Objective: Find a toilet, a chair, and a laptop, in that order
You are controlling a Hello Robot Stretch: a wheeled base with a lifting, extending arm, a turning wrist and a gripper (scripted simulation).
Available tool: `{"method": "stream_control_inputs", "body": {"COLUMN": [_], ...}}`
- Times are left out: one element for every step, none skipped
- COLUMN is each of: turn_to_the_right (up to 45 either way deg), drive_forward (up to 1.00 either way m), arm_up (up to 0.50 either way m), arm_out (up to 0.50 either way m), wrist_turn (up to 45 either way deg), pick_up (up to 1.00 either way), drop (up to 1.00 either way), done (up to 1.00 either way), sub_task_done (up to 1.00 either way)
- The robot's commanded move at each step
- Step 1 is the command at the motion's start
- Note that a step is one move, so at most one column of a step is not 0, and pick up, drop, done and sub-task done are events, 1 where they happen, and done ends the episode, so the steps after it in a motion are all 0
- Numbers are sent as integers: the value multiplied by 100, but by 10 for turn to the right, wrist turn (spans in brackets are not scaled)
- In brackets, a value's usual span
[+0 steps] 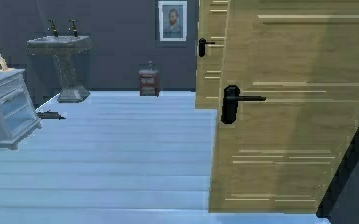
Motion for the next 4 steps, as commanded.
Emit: {"method": "stream_control_inputs", "body": {"turn_to_the_right": [0,60,0,450], "drive_forward": [75,0,75,0], "arm_up": [0,0,0,0], "arm_out": [0,0,0,0], "wrist_turn": [0,0,0,0], "pick_up": [0,0,0,0], "drop": [0,0,0,0], "done": [0,0,0,0], "sub_task_done": [0,0,0,0]}}
